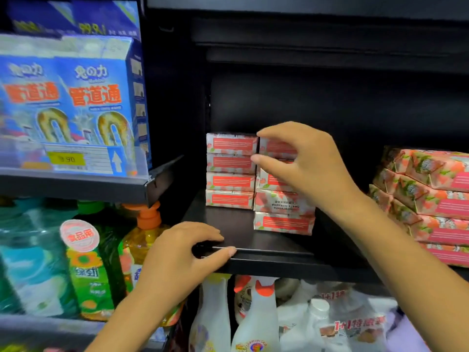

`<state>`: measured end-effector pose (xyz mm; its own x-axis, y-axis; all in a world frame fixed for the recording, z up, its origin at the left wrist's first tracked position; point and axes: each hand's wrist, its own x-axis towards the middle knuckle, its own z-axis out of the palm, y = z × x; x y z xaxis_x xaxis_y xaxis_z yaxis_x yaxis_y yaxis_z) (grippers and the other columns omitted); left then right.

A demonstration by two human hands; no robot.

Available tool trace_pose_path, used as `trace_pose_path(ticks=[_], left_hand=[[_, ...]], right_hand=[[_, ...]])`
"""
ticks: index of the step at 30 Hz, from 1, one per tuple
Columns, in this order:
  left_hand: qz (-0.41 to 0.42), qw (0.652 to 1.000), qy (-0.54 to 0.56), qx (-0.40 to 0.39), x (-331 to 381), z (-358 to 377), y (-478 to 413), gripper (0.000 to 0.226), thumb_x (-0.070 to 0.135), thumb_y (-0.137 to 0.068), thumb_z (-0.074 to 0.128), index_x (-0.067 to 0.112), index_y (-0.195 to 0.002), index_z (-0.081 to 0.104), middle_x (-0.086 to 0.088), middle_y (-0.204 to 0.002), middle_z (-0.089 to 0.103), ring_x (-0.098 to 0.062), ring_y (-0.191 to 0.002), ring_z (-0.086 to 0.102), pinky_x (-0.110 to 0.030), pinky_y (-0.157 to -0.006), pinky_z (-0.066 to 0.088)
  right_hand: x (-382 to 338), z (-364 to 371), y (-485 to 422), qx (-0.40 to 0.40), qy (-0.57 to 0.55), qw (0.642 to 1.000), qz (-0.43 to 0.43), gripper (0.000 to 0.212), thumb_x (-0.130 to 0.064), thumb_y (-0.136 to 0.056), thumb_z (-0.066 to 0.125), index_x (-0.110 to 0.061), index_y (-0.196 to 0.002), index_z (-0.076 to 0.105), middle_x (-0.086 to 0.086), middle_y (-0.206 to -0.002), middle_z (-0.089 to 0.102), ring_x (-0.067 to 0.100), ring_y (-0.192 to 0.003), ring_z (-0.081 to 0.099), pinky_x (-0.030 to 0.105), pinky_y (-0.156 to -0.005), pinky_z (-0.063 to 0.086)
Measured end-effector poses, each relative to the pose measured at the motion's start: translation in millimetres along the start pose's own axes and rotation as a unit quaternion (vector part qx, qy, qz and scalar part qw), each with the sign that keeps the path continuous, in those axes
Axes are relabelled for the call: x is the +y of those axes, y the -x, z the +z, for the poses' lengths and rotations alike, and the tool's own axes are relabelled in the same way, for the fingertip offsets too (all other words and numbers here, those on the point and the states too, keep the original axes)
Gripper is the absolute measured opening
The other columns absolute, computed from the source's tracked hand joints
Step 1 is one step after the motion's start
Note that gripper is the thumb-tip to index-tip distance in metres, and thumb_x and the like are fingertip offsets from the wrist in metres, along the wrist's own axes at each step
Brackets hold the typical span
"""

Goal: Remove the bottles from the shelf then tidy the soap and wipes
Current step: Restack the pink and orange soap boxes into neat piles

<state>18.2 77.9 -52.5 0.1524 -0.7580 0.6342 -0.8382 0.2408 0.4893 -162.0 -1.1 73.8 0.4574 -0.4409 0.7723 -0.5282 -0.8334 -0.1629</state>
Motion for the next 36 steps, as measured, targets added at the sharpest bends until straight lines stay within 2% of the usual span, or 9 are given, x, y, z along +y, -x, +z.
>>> trace_pose_path(ticks=[5,8,10,14,21,25,30,32,36], left_hand=[[-0.019,1.000,0.019,0.001,-5,0,3,0.053,0.073,-0.059,0.055,0.034,-0.088,0.076,0.028,-0.090,0.067,0.010,-0.094,0.058,-0.009,-0.082,0.046],[-0.021,1.000,0.023,-0.002,-6,0,3,0.042,0.067,-0.063,0.070,0.034,-0.090,0.075,0.027,-0.092,0.067,0.010,-0.095,0.058,-0.011,-0.083,0.046],[-0.018,1.000,0.024,-0.001,-7,1,4,0.046,0.070,-0.062,0.067,0.035,-0.091,0.075,0.027,-0.093,0.067,0.010,-0.096,0.057,-0.012,-0.084,0.047],[-0.007,1.000,0.021,0.001,-8,2,5,0.056,0.074,-0.061,0.049,0.035,-0.092,0.075,0.027,-0.094,0.068,0.010,-0.096,0.057,-0.008,-0.082,0.044],[0.019,1.000,0.001,0.025,-7,4,6,0.046,0.068,-0.068,0.053,0.034,-0.086,0.077,0.025,-0.089,0.070,0.016,-0.089,0.055,-0.003,-0.075,0.039],[0.020,0.999,0.001,0.029,-7,4,7,0.045,0.068,-0.069,0.052,0.035,-0.087,0.076,0.026,-0.089,0.069,0.017,-0.091,0.055,0.000,-0.074,0.036],[0.024,0.999,-0.001,0.033,-5,4,9,0.044,0.066,-0.070,0.052,0.033,-0.087,0.077,0.023,-0.089,0.071,0.012,-0.085,0.058,-0.001,-0.075,0.036],[0.024,0.999,0.001,0.033,-4,4,9,0.044,0.066,-0.071,0.052,0.033,-0.087,0.076,0.022,-0.089,0.071,0.017,-0.085,0.054,-0.001,-0.075,0.035],[0.019,0.999,-0.001,0.027,-4,3,9,0.044,0.067,-0.071,0.051,0.035,-0.088,0.076,0.024,-0.089,0.070,0.026,-0.084,0.048,0.005,-0.067,0.033]], right_hand=[[4,29,-53,-0.124,0.066,0.989,0.038,0.060,-0.038,-0.083,0.067,-0.019,-0.136,0.046,-0.001,-0.138,0.049,0.016,-0.126,0.045,0.028,-0.102,0.035],[8,38,-68,-0.196,0.097,0.974,0.060,0.066,-0.038,-0.084,0.065,-0.020,-0.142,0.038,0.002,-0.143,0.042,0.020,-0.127,0.043,0.030,-0.102,0.034],[7,44,-73,-0.224,0.121,0.965,0.065,0.061,-0.036,-0.085,0.066,-0.018,-0.139,0.043,0.004,-0.138,0.047,0.022,-0.122,0.047,0.028,-0.097,0.037],[6,44,-80,-0.227,0.136,0.962,0.070,0.042,-0.026,-0.086,0.066,-0.021,-0.127,0.055,0.001,-0.126,0.058,0.021,-0.110,0.056,0.028,-0.089,0.042],[9,49,-83,-0.260,0.113,0.955,0.084,0.049,-0.046,-0.084,0.064,-0.018,-0.123,0.054,-0.001,-0.115,0.059,0.019,-0.098,0.056,0.029,-0.082,0.045],[9,53,-86,-0.246,0.139,0.956,0.081,0.045,-0.033,-0.086,0.065,-0.017,-0.127,0.053,0.004,-0.122,0.058,0.022,-0.105,0.056,0.030,-0.086,0.044],[10,50,-85,-0.235,0.098,0.964,0.074,0.050,-0.029,-0.082,0.070,-0.019,-0.125,0.048,0.002,-0.121,0.055,0.014,-0.093,0.049,0.026,-0.077,0.038],[10,50,-86,-0.232,0.095,0.965,0.077,0.053,-0.029,-0.080,0.072,-0.019,-0.126,0.047,0.002,-0.122,0.055,0.015,-0.095,0.050,0.026,-0.078,0.039],[11,51,-83,-0.212,0.088,0.972,0.056,0.069,-0.034,-0.075,0.075,-0.016,-0.134,0.044,0.004,-0.128,0.052,0.020,-0.113,0.052,0.026,-0.089,0.041]])
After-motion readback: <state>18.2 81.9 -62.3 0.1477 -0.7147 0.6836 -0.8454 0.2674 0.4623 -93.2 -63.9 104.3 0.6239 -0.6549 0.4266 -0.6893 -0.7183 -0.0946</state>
